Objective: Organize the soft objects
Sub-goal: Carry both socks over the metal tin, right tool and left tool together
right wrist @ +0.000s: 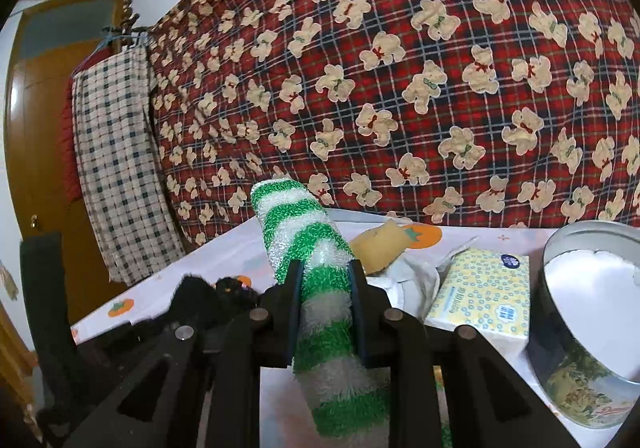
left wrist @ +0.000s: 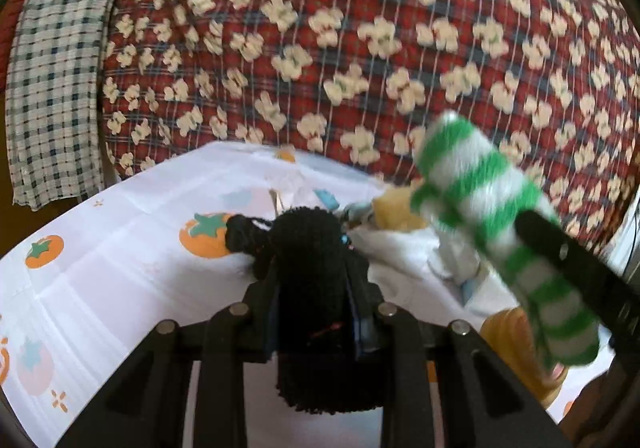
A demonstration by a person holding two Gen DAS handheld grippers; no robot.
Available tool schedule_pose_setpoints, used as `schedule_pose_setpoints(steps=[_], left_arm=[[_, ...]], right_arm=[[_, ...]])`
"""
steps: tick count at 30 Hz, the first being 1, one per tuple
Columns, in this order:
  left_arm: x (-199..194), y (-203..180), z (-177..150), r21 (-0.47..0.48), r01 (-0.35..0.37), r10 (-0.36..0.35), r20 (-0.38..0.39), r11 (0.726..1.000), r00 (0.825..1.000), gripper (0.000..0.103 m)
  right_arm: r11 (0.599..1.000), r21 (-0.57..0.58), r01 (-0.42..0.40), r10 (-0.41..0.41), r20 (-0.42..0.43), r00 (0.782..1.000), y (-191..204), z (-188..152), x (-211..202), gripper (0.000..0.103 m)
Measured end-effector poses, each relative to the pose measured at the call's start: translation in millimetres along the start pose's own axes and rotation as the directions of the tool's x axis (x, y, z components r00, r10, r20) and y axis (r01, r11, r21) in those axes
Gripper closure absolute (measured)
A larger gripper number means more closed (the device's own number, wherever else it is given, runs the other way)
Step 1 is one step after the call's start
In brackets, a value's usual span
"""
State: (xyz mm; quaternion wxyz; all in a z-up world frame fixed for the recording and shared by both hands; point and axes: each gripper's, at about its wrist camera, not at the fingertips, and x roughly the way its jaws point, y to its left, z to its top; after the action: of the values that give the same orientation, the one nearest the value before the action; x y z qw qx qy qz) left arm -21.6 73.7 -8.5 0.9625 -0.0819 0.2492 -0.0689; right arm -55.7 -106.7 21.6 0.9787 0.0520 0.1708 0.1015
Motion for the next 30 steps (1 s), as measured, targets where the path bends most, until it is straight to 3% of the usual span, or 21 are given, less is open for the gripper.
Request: schedule_pose_setpoints(steps=[4,11,22,30], left_arm=[[-4,-4,0,-0.035,0.013,-0.012,0.04,0.999,0.999,0.078],[-11,-39,-3,-0.013,0.046,-0.045,0.07,0.999,0.997,0.078],[-19,-123,-7,0.138,0.091,-0.102,0.074,0.986,0.992,0.078],[-24,-184,-6,0.227,0.148,-0.171,0.087,0.963,0.981,0.078]], right_arm=[[1.0,-0.018,0.012,-0.012,0.01,1.0,-6,-4,-13,0.079],[0.999,-0.002,0.035,-0.035,0.027,0.999,-33,-11,-41,0.079],[0.988,0.041,0.151,-0.154,0.079,0.985,-102,-13,-88,0.079],[0.962,0.099,0.254,-0.263,0.097,0.96,-156,-9,-109,0.079]])
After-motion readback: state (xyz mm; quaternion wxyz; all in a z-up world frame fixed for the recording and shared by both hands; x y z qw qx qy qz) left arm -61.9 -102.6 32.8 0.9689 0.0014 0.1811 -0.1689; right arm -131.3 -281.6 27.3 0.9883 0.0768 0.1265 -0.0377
